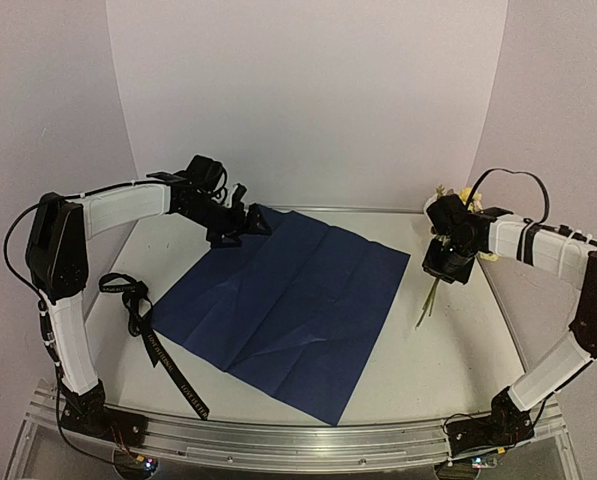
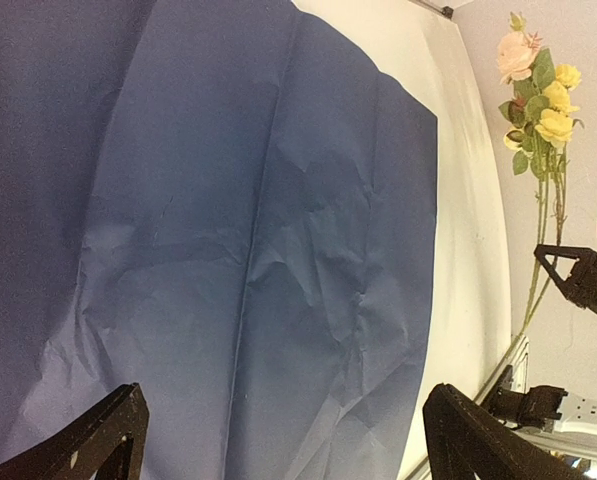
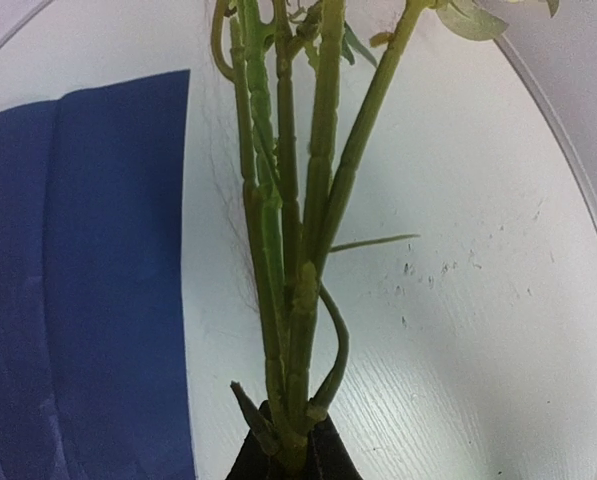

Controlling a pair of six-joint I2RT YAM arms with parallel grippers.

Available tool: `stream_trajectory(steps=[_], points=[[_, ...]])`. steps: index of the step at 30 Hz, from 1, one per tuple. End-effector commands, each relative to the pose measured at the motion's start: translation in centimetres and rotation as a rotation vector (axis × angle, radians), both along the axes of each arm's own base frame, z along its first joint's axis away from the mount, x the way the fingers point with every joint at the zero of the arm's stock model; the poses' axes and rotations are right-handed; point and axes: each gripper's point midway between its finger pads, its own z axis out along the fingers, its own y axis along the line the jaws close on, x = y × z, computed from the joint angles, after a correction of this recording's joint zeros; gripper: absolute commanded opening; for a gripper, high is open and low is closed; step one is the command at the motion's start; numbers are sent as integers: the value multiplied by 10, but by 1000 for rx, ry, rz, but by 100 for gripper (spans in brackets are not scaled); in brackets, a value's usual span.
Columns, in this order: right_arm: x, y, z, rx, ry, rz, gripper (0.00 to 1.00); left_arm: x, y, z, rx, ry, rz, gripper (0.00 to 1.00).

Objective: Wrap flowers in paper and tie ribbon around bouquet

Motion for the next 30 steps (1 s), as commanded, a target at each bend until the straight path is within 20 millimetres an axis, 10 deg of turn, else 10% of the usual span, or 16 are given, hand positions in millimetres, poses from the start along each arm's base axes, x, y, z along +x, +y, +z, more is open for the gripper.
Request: stream_trajectory(steps=[1,14,30], points=[[17,2,55,-113,-121,66,0,8,1,2,-38,-1,39,99],[38,109,114,-117,-241,407,0,9,10,-22,-42,60,115,99],[46,291,91,4,-267,771,0,7,64,-62,23,138,299,98]])
